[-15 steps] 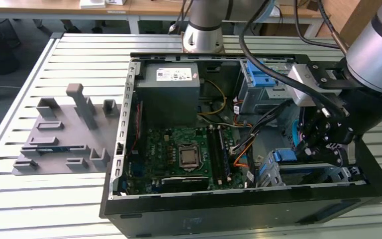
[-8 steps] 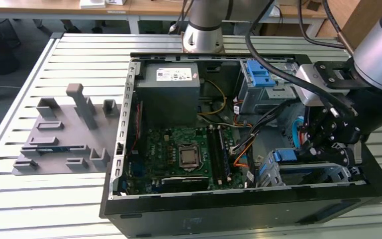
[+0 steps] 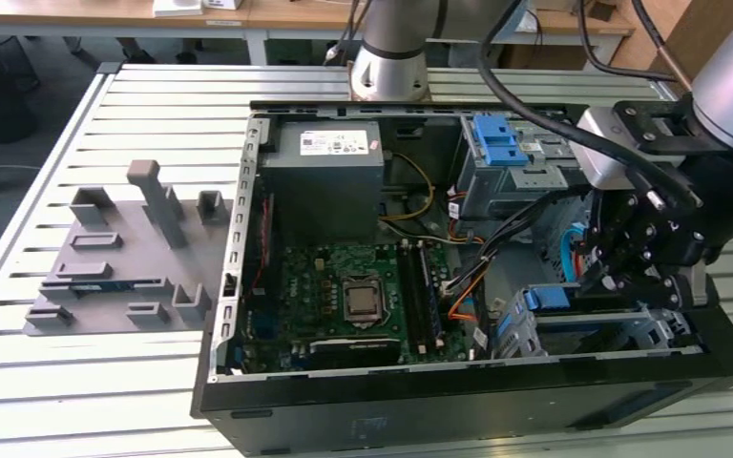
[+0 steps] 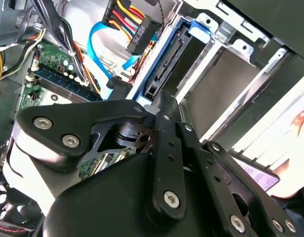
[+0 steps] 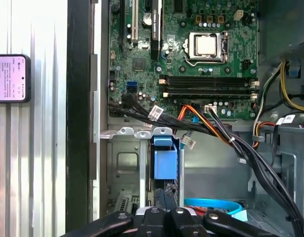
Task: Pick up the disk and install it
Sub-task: 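Insert the first disk wire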
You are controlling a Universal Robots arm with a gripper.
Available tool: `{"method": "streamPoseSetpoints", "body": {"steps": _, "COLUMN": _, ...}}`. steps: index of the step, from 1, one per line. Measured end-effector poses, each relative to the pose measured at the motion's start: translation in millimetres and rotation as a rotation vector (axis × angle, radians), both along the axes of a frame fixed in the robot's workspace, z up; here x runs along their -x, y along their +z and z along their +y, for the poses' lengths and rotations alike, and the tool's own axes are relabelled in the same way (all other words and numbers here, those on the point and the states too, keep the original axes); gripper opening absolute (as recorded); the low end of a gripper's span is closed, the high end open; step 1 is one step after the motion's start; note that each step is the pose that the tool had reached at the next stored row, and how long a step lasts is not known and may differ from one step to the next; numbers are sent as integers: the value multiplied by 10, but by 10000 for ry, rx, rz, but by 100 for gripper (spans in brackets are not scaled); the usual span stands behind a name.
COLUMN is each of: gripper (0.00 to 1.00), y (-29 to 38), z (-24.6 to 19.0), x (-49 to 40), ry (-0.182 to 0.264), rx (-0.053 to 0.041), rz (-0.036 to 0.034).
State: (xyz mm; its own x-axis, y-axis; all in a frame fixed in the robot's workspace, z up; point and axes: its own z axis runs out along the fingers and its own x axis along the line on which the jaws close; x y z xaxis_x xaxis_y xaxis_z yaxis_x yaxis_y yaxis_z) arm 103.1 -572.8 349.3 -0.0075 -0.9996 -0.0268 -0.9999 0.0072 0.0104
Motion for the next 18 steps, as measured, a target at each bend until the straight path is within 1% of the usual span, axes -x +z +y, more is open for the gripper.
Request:
{"method": "streamPoseSetpoints", "body": {"steps": 2, "gripper": 11, "y": 1, "z": 3, "x": -33, "ry": 0, "rx": 2, "rz": 0}}
{"method": "streamPoseSetpoints", "body": {"steps": 8, "gripper": 11, "y": 2, "z": 21, "x": -203, "ry": -1, "rx": 3, "rz": -1}}
{"method": "streamPoseSetpoints", "body": {"steps": 10, "gripper": 11, "y": 11, "z": 25, "x": -218, "ry": -2, "rx": 4, "rz": 0}}
{"method": "streamPoseSetpoints", "body": {"steps": 13, "gripper": 11, "y": 52, "z": 34, "x": -225, "ry": -2, "rx": 2, "rz": -1}}
{"method": "streamPoseSetpoints", "body": {"steps": 15, "gripper": 11, "y": 73, "z": 56, "x": -229, "ry": -2, "rx": -2, "rz": -7}}
{"method": "streamPoseSetpoints", "body": {"steps": 18, "gripper": 11, "y": 97, "z": 120, "x": -233, "ry": -2, "rx": 1, "rz": -25}}
